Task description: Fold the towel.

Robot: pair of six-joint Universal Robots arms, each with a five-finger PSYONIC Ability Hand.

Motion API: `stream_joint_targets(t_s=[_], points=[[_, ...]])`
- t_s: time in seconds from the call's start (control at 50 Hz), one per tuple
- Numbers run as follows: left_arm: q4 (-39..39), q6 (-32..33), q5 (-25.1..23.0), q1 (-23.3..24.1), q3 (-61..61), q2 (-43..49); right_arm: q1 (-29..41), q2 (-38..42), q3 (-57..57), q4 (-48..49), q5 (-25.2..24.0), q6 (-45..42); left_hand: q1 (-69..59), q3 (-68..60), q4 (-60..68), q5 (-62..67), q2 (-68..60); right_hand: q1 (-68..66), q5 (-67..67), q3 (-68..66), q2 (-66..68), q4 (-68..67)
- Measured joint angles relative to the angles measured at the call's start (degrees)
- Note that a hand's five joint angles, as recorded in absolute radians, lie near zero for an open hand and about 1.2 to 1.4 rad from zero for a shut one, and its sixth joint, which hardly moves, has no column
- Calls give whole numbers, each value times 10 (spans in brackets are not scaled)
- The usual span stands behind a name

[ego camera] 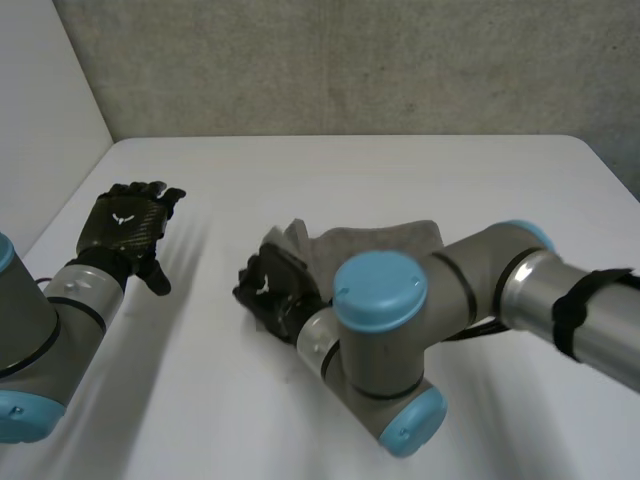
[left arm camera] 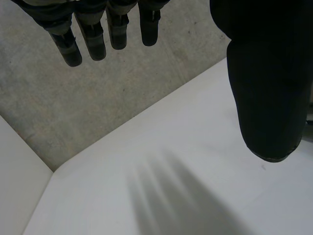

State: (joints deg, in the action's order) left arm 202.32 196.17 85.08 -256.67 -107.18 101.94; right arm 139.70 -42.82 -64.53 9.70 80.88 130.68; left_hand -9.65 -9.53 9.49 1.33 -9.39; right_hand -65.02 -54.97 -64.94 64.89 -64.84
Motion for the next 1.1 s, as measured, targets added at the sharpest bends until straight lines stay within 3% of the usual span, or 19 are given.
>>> stream_joint_targets(t_s=[0.02, 0.08, 0.12, 0.22, 0.38, 0.54, 0.62, 0.74, 0.8, 0.98, 1.1], points=[[0, 0, 0, 0, 0, 0, 2, 3, -2, 0, 0, -3, 0, 0, 0, 0, 0, 58, 59, 57, -59, 56], [0, 0, 0, 0, 0, 0, 4, 3, -19, -1, 3, -15, 0, 0, 0, 0, 0, 400, 406, 384, -390, 384], [0, 0, -1, 0, 0, 0, 0, -7, -31, -1, 3, -16, 0, 0, 0, 0, 0, 470, 489, 469, -470, 467], [1, 0, -1, 0, 0, 0, -47, -81, -96, 9, 0, 13, 0, 0, 0, 0, 0, 517, 515, 513, -504, 501], [7, 0, -1, 1, 0, 0, -161, -210, -236, 25, -15, 134, 0, 0, 0, 0, 0, 518, 515, 513, -504, 501], [7, 0, 0, 6, -1, -1, -249, -225, -325, 27, -50, 171, 0, 0, 0, 0, 0, 518, 515, 513, -504, 501], [7, 0, 0, 9, -2, -1, -280, -204, -341, 31, -66, 165, 0, 0, 0, 0, 0, 442, 437, 443, -444, 441], [7, 0, -1, 15, -6, -2, -305, -169, -337, 49, -71, 157, 0, 0, 0, 0, 0, 35, 30, 45, -31, 34], [7, 0, -1, 18, -8, -2, -310, -160, -335, 61, -66, 153, 0, 0, 0, 0, 0, -67, -101, -85, 78, -103], [7, 0, 0, 19, -10, -3, -320, -191, -356, 85, -37, 84, 0, 0, 0, 0, 0, -90, -109, -111, 80, -119], [7, 0, 0, 18, -8, -12, -289, -207, -314, 92, -33, -22, 0, 0, 0, 0, 0, -98, -112, -111, 80, -119]])
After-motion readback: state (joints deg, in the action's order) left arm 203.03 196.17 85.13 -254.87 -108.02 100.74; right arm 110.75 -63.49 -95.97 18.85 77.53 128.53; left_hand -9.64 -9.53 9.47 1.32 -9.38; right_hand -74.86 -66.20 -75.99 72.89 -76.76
